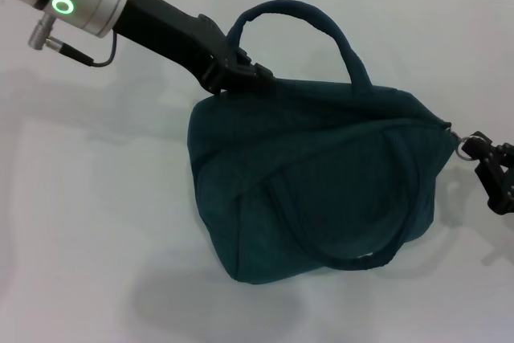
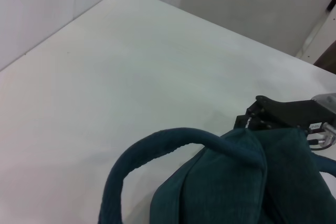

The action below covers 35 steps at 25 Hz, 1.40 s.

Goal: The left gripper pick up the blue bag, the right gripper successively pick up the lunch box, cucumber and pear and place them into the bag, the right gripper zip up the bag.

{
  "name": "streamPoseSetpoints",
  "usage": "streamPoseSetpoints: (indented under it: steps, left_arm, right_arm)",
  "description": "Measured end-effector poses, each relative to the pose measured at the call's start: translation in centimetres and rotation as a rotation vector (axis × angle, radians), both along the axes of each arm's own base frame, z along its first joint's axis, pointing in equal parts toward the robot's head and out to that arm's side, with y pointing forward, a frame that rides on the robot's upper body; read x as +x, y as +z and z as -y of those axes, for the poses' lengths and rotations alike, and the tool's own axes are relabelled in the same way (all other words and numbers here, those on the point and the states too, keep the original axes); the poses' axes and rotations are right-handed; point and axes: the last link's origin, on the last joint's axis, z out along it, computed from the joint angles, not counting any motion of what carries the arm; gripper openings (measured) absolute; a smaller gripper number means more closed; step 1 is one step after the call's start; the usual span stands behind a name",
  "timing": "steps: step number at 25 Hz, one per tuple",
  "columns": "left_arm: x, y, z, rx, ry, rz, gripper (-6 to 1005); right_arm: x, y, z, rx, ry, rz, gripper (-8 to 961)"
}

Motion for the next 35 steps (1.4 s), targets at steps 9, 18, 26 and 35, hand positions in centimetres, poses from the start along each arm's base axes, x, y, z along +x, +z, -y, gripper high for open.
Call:
streamPoseSetpoints:
  steps: [9, 18, 26, 35]
  left_arm:
    - [-0.1, 0.0, 0.0, 0.001, 0.0, 0.001, 40]
    - [-0.2, 0.0, 0.1, 0.0, 0.005, 0.002, 39]
    - [-0.2, 0.0, 0.1, 0.003, -0.005, 0.001, 37]
    - [0.9, -0.2, 0.1, 0.019, -0.033, 0.086, 105]
  right_arm:
    - [-0.1, 0.4, 0.4, 0.021, 0.008, -0.026, 8]
    - [0.8, 1.0, 0.3, 0.067, -0.044, -0.024, 7]
    - [0.4, -0.3, -0.3, -0.003, -0.028, 0.03, 8]
    - [-0.4, -0.9, -0.5, -0.033, 0.013, 0.036, 19]
